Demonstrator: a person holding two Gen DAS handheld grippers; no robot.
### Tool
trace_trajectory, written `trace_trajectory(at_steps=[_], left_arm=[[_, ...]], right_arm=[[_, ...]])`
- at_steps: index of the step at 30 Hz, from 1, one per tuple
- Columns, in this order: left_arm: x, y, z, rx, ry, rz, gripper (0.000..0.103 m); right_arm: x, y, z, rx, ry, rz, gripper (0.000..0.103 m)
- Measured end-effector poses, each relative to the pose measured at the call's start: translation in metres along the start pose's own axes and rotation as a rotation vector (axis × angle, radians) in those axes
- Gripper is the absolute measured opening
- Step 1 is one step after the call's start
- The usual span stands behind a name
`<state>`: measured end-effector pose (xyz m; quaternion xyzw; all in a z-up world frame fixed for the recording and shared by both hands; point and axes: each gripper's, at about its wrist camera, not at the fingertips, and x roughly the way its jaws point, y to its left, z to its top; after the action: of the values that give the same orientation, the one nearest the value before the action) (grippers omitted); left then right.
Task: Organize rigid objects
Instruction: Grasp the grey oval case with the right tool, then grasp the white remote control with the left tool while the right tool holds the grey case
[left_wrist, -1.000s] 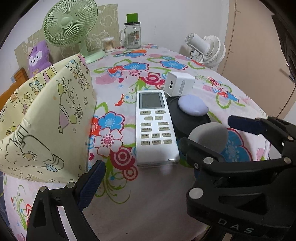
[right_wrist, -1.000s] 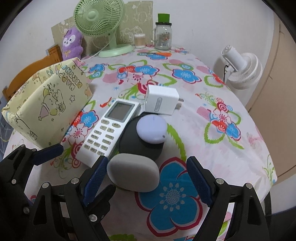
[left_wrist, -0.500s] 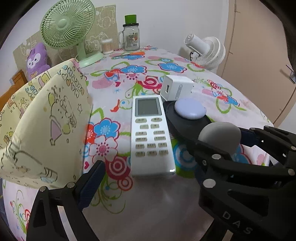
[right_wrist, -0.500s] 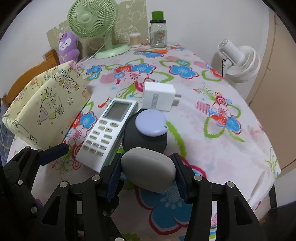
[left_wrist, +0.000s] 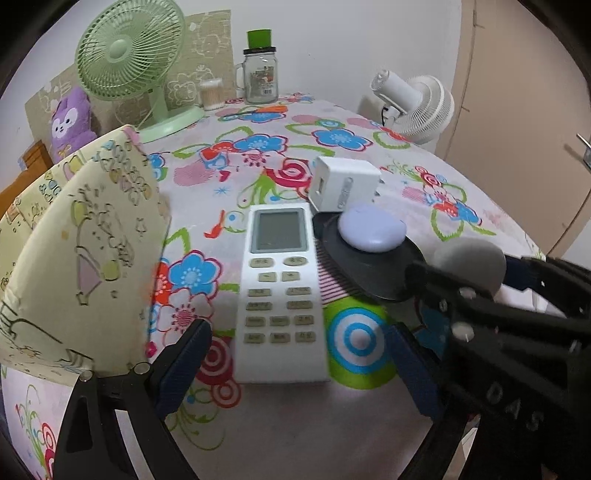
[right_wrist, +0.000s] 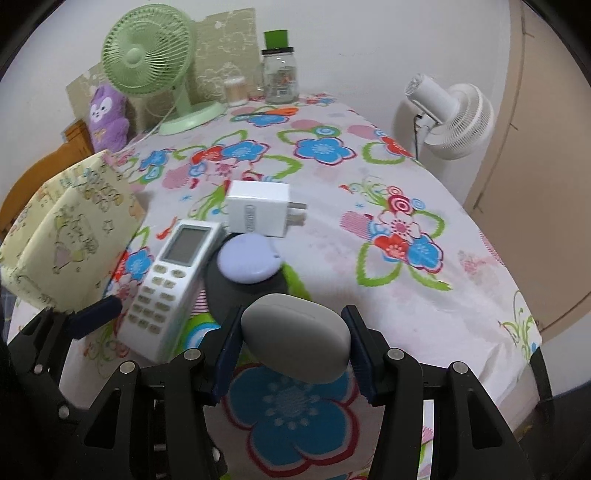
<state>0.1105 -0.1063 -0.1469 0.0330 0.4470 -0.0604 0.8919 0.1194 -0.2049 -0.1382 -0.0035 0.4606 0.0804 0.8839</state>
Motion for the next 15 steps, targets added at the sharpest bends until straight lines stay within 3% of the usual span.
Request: trace_trajectory(at_steps=[3,13,15], left_arm=[[0.003,-0.007,0.002,0.04,-0.002,0.007,0.088],[0.019,0.0,0.023,-0.01,0.01,-0.005,0.077],[0.019,0.001,0.026,-0.015,0.002,0.003,0.07]], right_arm=[[0.004,-0.005,0.003,0.014,0.002,-0.008,0.056],[0.012,-0.014,0.014,0.033,-0.009,-0.012,0.056],[0.015,-0.015,0.016,0.034,-0.005,-0.009,0.056]])
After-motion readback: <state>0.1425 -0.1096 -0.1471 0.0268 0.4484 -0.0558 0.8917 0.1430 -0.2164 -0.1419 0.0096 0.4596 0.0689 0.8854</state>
